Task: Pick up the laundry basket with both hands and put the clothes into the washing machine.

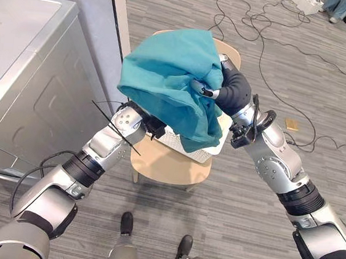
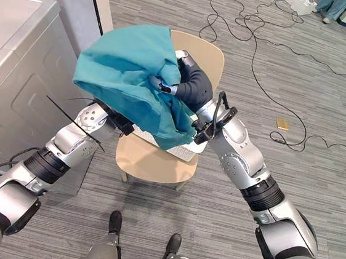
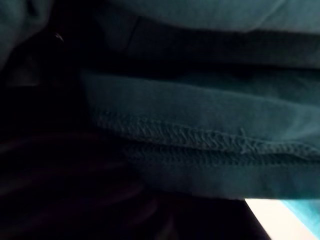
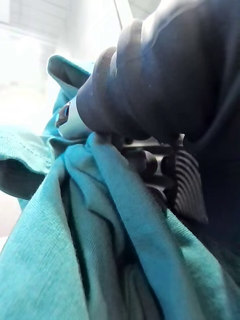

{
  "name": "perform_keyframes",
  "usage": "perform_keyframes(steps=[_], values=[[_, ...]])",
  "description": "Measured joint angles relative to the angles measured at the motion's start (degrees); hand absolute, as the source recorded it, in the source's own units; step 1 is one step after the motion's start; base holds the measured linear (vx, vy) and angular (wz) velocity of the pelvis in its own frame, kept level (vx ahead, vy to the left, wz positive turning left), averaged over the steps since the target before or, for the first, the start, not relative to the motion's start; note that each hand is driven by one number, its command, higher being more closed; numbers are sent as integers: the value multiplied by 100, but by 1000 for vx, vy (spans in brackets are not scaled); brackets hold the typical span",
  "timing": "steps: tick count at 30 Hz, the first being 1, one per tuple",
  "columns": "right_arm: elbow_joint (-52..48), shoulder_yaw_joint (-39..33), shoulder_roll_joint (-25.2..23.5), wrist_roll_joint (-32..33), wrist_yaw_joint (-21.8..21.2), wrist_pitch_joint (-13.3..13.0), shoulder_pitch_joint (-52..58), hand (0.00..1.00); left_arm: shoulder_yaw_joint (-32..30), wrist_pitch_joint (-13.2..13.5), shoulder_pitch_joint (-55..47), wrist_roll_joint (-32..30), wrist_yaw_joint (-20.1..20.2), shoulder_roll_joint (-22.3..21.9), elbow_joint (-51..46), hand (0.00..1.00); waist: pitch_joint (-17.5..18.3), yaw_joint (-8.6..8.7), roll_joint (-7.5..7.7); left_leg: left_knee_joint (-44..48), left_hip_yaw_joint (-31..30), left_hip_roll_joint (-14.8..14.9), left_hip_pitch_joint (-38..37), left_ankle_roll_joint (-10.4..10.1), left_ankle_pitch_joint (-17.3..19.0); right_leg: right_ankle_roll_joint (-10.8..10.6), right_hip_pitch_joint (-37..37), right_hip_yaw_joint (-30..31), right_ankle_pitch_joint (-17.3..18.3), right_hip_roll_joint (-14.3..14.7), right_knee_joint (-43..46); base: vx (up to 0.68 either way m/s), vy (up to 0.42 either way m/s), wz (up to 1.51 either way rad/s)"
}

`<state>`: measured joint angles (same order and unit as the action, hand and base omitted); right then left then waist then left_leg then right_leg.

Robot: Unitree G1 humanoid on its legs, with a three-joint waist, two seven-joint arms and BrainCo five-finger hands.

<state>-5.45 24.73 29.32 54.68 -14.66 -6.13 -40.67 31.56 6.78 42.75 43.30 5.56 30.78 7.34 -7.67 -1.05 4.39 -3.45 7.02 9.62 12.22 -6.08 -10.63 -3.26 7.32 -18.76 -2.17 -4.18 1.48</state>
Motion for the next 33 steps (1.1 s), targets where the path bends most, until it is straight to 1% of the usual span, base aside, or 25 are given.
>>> perform_keyframes(steps=[3,7,9,11,12,14,17,18,24,31,33], values=[[1,-59,-72,0,118,-26,1,100,-72,27,-2,-97,-108,-220,-2,100,0,1,-1,-64,19,-6,-36,37,-29,-8,-5,9,-8,0,-18,0,0,0],[3,-194,-146,0,214,-124,2,100,-332,153,-2,-372,-263,-647,-13,100,1,13,-4,-68,36,-11,-55,38,-29,-9,-11,24,-9,-5,-20,6,0,-1],[12,-264,-223,1,235,-179,2,100,-433,249,-4,-495,-325,-765,-26,100,6,10,-13,-82,71,-11,-94,38,-29,-9,-20,58,-9,-5,-20,21,1,-7],[11,-295,-304,8,236,-239,12,100,-526,264,-4,-599,-342,-898,-30,100,24,15,-45,-100,94,-10,-114,38,-29,-14,-18,91,-13,-5,-20,13,3,-6],[11,-295,-323,23,236,-242,19,100,-544,264,-5,-634,-351,-920,-30,100,31,15,-57,-107,97,-10,-118,38,-29,-14,-16,95,-14,-5,-21,11,6,-4],[11,-295,-390,107,236,-246,53,100,-640,263,-74,-816,-375,-1022,-35,100,73,15,-128,-166,117,-13,-157,38,-30,-18,-20,124,-16,-5,-27,15,6,-5],[16,-304,-455,109,236,-254,79,100,-741,264,-180,-1017,-442,-1155,-76,100,92,10,-163,-178,141,-15,-174,38,-30,-23,-27,143,-19,-5,-44,13,2,-3],[15,-307,-456,109,236,-257,92,0,-758,264,-193,-1060,-447,-1182,-76,100,93,15,-163,-179,141,-11,-174,38,-30,-23,-27,143,-19,2,-47,0,0,0],[16,-340,-588,108,234,-259,277,0,-984,257,-423,-1588,-461,-1416,-119,100,93,11,-163,-183,152,-12,-215,38,-27,-23,-70,152,-19,0,-60,0,0,0],[21,-447,-675,96,231,-241,398,0,-1150,250,-468,-2164,-494,-1405,-185,100,93,8,-163,-183,167,-10,-241,37,-25,-26,-88,170,-22,2,-60,1,1,-1],[20,-475,-693,73,224,-231,396,0,-1256,250,-469,-2204,-495,-1345,-267,100,93,9,-162,-183,186,-9,-255,37,-24,-27,-91,180,-24,2,-60,13,5,-4]])
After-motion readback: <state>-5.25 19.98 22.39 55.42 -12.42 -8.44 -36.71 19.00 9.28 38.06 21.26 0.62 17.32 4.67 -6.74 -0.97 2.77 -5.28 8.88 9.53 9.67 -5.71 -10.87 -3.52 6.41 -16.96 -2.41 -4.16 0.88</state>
